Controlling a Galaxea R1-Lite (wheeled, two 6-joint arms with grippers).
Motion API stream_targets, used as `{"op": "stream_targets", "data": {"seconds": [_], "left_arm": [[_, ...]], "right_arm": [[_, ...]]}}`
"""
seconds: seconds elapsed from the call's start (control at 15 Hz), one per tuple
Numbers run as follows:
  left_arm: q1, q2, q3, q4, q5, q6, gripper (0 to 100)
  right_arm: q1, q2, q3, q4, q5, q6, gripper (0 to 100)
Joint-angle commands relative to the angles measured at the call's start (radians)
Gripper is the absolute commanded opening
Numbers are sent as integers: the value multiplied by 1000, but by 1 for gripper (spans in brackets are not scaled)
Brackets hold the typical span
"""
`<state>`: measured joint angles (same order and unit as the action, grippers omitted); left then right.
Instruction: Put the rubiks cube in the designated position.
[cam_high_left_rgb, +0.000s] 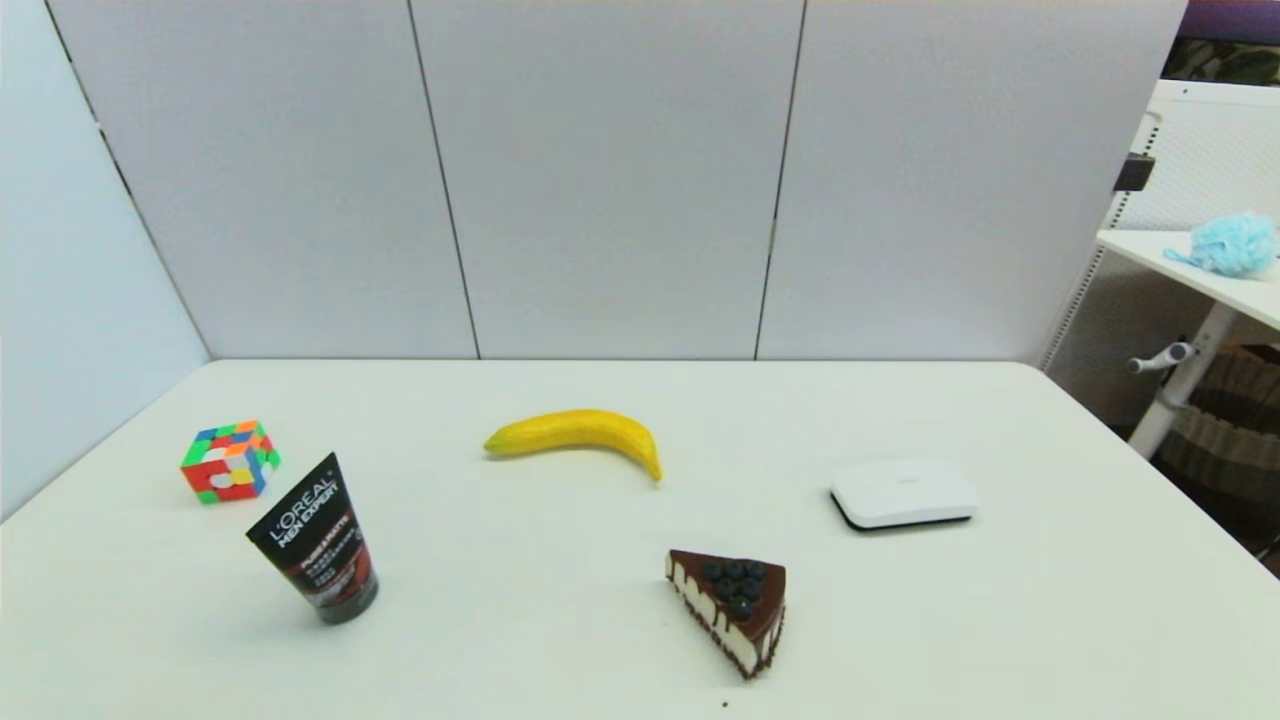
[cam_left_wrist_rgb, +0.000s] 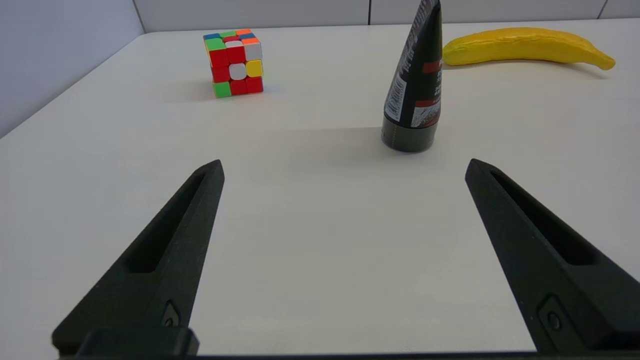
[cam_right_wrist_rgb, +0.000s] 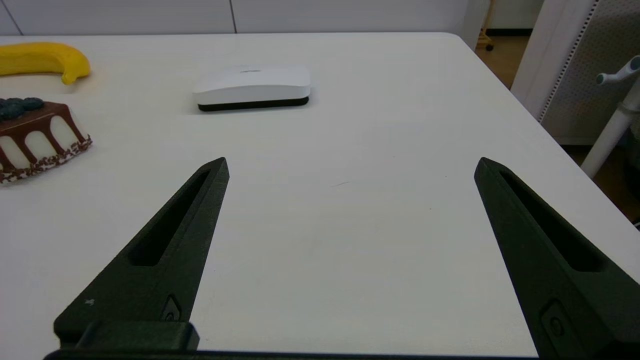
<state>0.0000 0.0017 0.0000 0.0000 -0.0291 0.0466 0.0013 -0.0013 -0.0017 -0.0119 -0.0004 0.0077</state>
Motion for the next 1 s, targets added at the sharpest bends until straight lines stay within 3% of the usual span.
{"op": "stream_targets", "data": {"seconds": [0.07, 1.0], "left_arm": [[0, 1, -2, 0, 0, -1, 100], [0, 1, 0, 0, 0, 1, 100]], "right_arm": [[0, 1, 0, 0, 0, 0, 100], [0, 1, 0, 0, 0, 0, 100]]}}
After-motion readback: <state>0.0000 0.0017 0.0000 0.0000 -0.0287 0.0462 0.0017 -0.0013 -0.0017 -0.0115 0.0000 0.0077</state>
